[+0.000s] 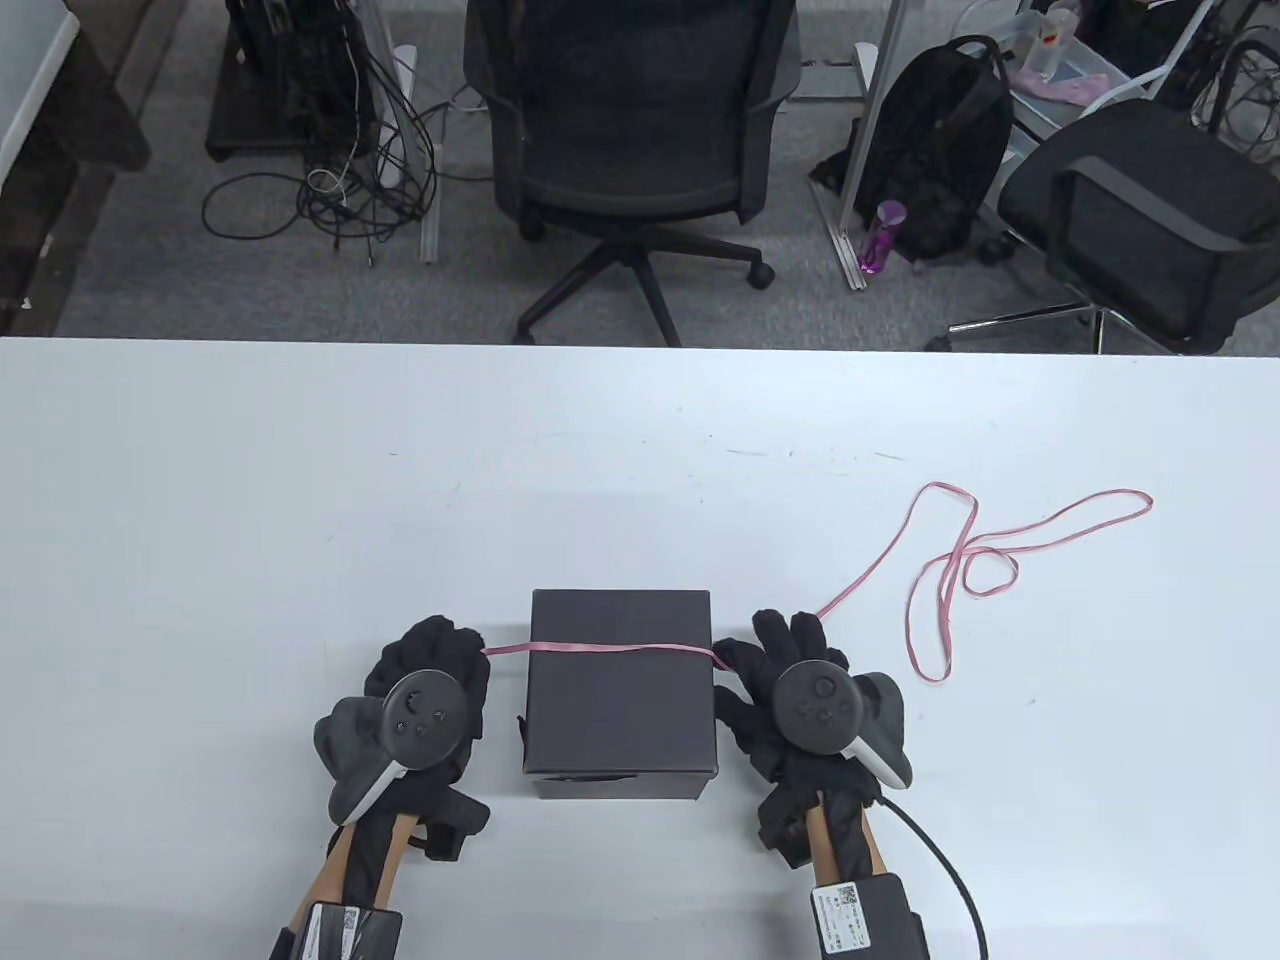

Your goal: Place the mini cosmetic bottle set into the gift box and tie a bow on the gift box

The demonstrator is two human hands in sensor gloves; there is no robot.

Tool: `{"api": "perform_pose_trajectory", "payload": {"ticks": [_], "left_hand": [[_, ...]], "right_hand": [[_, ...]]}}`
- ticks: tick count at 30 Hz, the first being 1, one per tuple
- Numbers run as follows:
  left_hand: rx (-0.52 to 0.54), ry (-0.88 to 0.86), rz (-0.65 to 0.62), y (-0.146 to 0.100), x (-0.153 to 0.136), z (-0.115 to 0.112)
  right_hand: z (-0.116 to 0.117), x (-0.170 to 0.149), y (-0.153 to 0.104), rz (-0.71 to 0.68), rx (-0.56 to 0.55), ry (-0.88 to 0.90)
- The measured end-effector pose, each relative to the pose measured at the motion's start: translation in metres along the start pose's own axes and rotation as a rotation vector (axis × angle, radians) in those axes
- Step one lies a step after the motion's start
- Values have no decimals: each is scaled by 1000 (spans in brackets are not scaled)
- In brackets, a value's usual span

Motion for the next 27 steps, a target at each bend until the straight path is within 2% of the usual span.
{"api": "perform_pose_trajectory", "payload": {"ticks": [9,13,19,23,27], "left_hand": [[-120,79,127,11,-22,-12],[-127,111,157,12,-28,-14],[-134,89,171,13,-32,-15],[-136,12,153,13,-34,-9],[-138,-82,107,9,-30,10]], "right_hand": [[-9,7,-2,-70,-110,39],[-15,11,-3,-85,-148,78],[-32,23,-5,-95,-223,44],[-43,40,-9,-134,-264,1],[-50,57,-14,-173,-304,-89]]}}
Point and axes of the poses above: the tracker on the back of each hand, its own x axis roughly to the thumb side, its own y axis roughly from the wrist to the fingertips, z = x × y, the point moved 1 cm from there along y, roughly from the wrist to the fingertips, and after that the axes turned 11 degrees about -x, right-handed, at the moved point
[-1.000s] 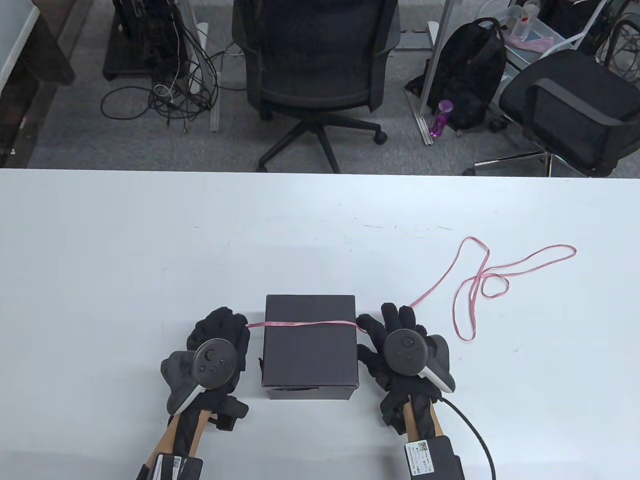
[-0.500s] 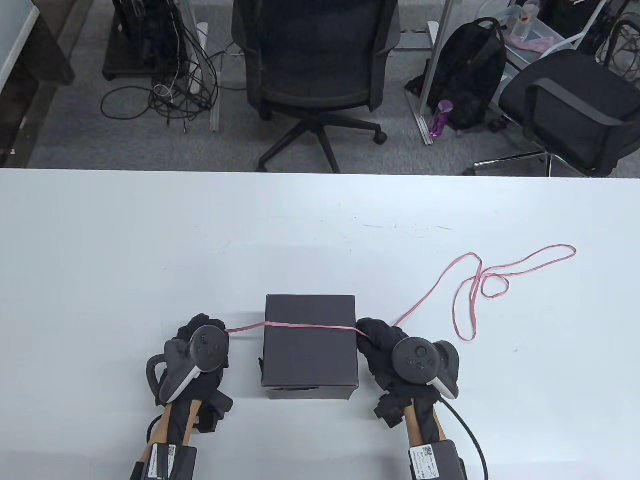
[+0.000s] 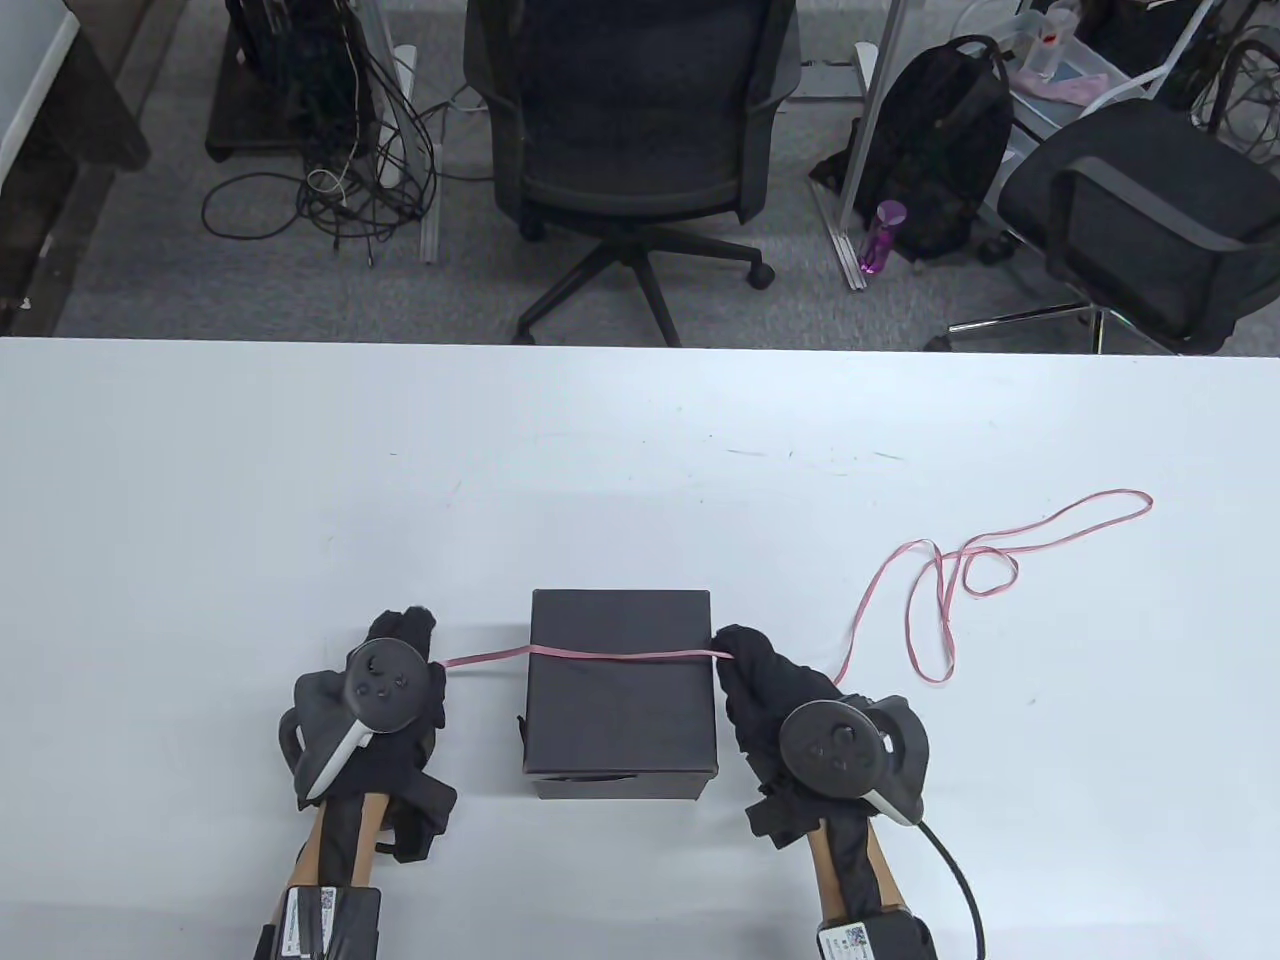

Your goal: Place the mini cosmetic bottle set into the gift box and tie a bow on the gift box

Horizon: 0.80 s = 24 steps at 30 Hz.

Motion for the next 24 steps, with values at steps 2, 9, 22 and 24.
{"api": "perform_pose_trajectory", "payload": {"ticks": [2,9,22,24], "left_hand": [[73,-44,-71,-10,9,13],[214,-187,-500,-50,62,28],[128,116,-616,-65,114,-10],[133,107,-614,-65,114,-10]], "right_hand": [[-2,9,0,-26,-8,-34],[-3,33,-2,-113,-11,-74],[-6,67,-7,-244,11,-28],[-6,72,-8,-267,2,-31]]}}
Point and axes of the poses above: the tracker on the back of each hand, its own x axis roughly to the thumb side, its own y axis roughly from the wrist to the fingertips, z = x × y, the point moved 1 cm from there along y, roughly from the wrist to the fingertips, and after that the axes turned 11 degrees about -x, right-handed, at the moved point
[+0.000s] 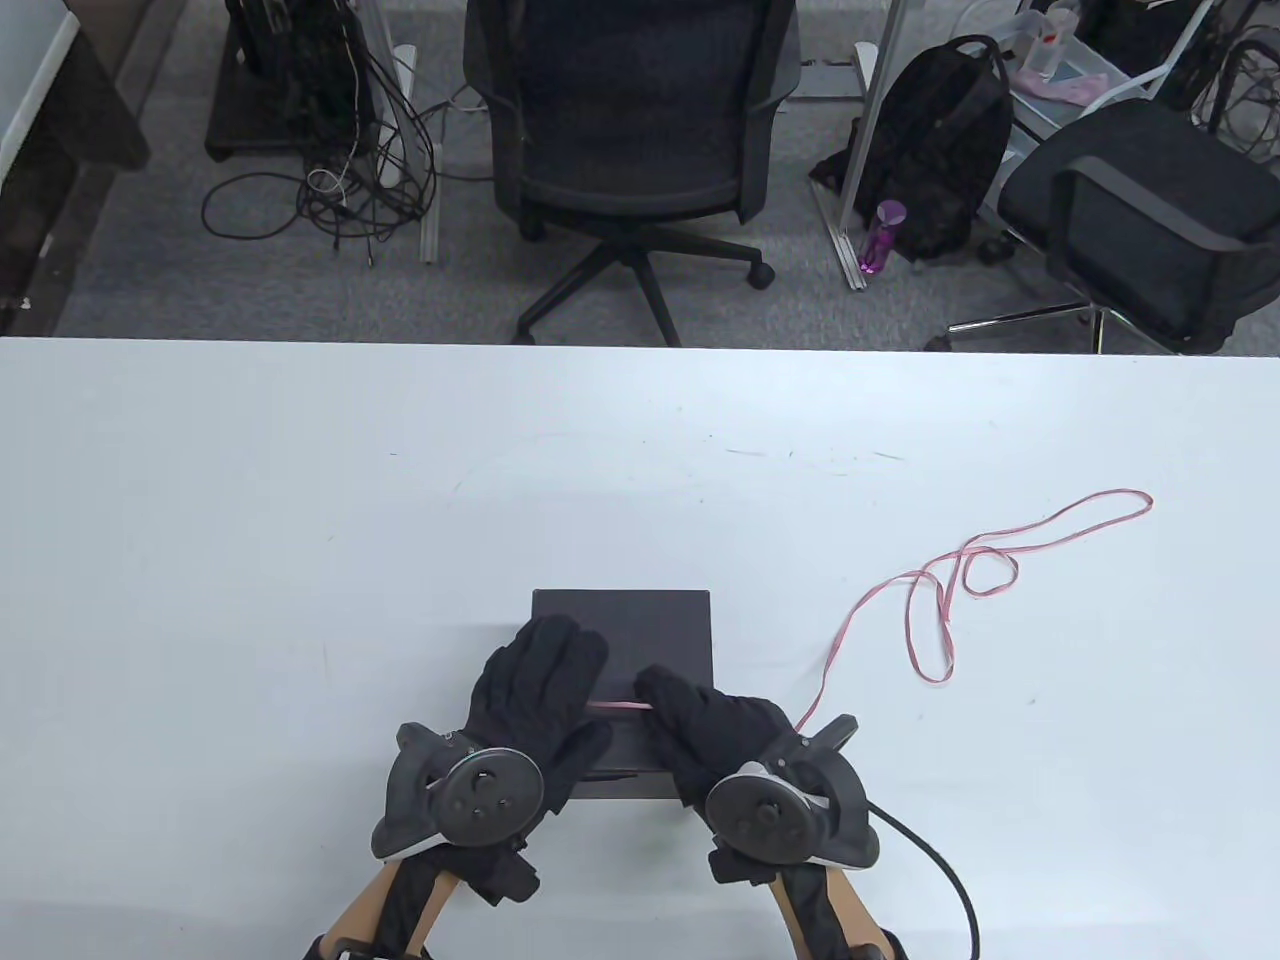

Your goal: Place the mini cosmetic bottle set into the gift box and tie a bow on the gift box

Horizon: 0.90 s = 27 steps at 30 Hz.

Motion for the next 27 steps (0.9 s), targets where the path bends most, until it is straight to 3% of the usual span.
{"api": "perform_pose_trajectory", "payload": {"ticks": [3,7,10,15,20,27], "left_hand": [[57,-39,5,-1,-5,3],[179,-223,24,-6,-24,12],[275,-343,85,-12,-46,20],[339,-447,224,-22,-85,25],[347,-358,377,-28,-115,21],[275,-48,579,-35,-138,14]], "right_hand": [[1,2,0,-11,11,-23],[1,-11,0,36,18,-41],[-2,-26,-1,95,0,-40],[-5,-57,-5,197,-12,-42],[0,-83,-12,274,6,-6],[18,-112,-25,380,70,63]]}}
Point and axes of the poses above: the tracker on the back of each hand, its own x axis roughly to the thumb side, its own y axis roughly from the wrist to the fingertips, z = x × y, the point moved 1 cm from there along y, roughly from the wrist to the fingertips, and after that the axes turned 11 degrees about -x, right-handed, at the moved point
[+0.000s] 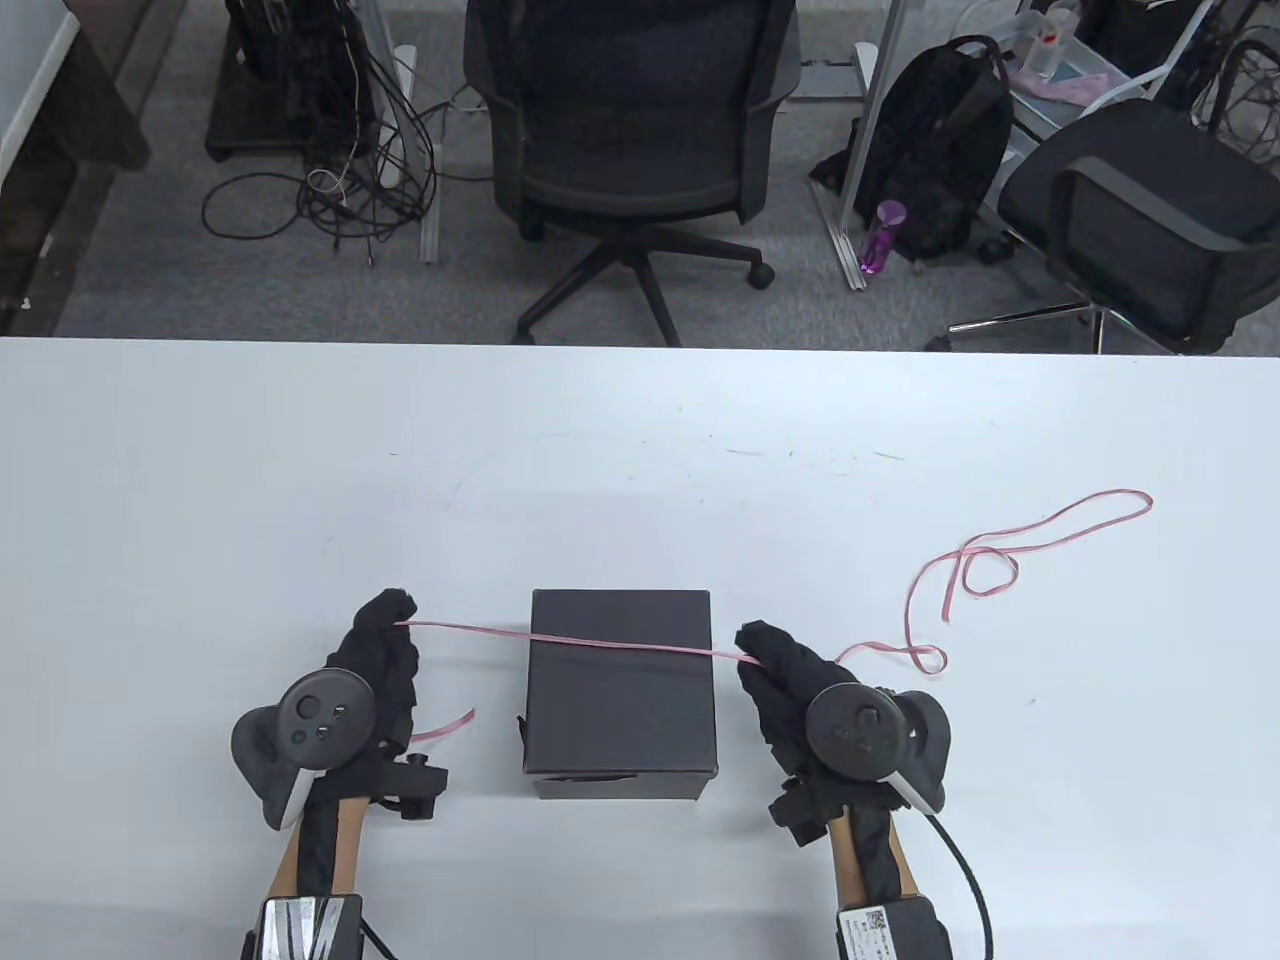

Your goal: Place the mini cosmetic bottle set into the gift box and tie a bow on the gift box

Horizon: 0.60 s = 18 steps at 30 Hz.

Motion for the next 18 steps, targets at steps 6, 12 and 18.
{"api": "perform_pose_trajectory", "payload": {"ticks": [6,12,18], "left_hand": [[-54,287,118,5,-12,-13],[-145,479,212,10,-21,-26],[-354,574,313,16,-30,-40]], "right_hand": [[11,-20,-3,62,51,-5],[19,-32,-6,96,88,13],[22,-34,-7,97,110,6]]}}
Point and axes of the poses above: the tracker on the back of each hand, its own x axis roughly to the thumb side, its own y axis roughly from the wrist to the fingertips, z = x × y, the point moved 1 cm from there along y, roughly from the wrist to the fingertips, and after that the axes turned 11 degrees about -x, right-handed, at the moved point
